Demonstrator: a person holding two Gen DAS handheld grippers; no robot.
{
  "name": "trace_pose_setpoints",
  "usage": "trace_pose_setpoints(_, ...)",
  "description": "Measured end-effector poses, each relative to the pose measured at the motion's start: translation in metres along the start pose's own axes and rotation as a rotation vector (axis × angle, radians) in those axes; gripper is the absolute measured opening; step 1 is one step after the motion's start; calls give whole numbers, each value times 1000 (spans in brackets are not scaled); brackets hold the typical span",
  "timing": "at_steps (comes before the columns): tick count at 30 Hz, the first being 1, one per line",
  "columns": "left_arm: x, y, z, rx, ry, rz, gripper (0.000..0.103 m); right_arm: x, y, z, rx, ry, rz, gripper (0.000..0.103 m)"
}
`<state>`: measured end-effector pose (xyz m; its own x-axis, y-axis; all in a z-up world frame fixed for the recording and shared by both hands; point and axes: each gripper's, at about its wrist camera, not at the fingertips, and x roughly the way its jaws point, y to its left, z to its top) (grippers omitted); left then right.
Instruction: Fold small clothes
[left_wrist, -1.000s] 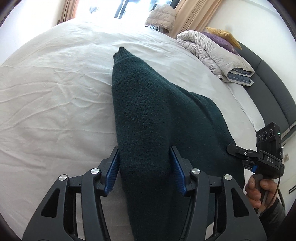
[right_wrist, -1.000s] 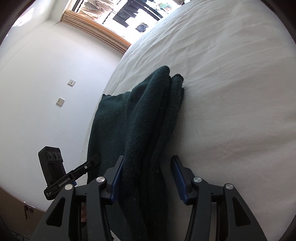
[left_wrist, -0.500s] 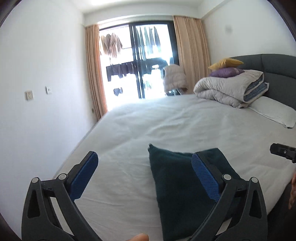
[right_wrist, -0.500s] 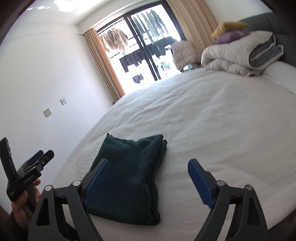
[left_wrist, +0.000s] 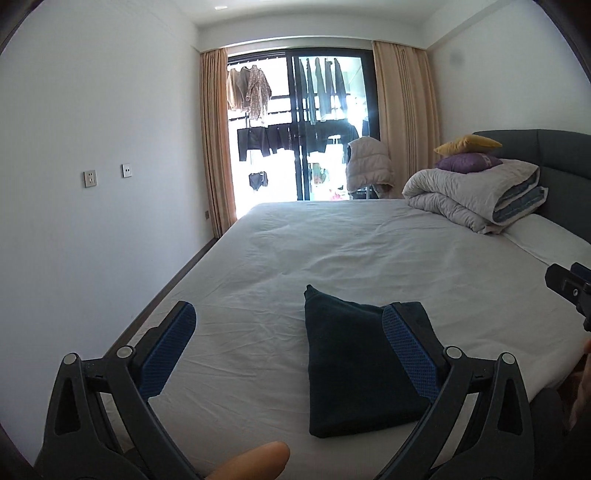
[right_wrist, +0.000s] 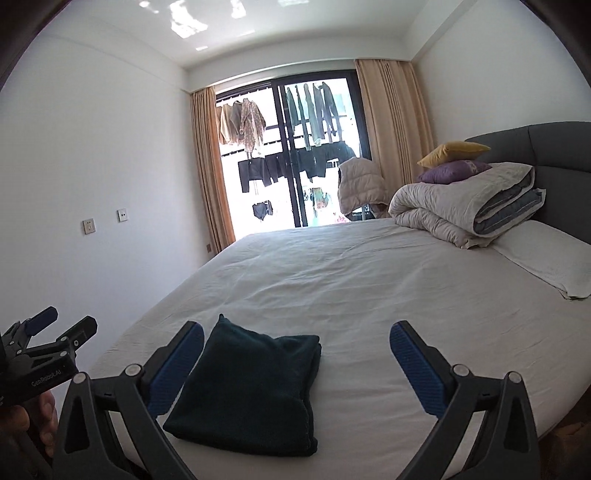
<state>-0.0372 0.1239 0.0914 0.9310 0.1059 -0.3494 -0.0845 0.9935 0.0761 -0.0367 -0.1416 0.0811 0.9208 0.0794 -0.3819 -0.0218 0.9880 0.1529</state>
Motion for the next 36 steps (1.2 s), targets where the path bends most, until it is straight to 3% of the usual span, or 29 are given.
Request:
trace_pose_setpoints(2,2,1,-8,-1,43,17,103,1,1,-6,-5,27,-24,103)
trace_pose_setpoints(5,15,2,-20,-30,111,-20,103,8,0,-18,1,83,-59,103)
trace_pose_setpoints(17,87,-12,-77,-39,376,-37,103,43,14,-60,-48,241,-11,103)
trace_pose_setpoints(25,120,-16,-98,-28,429,-27,103,65,6,-77,0,329,-47,103)
trace_pose_setpoints(36,129,-15,-110,-40,470,-33,103,78,8,-90,-19,387,-65,103)
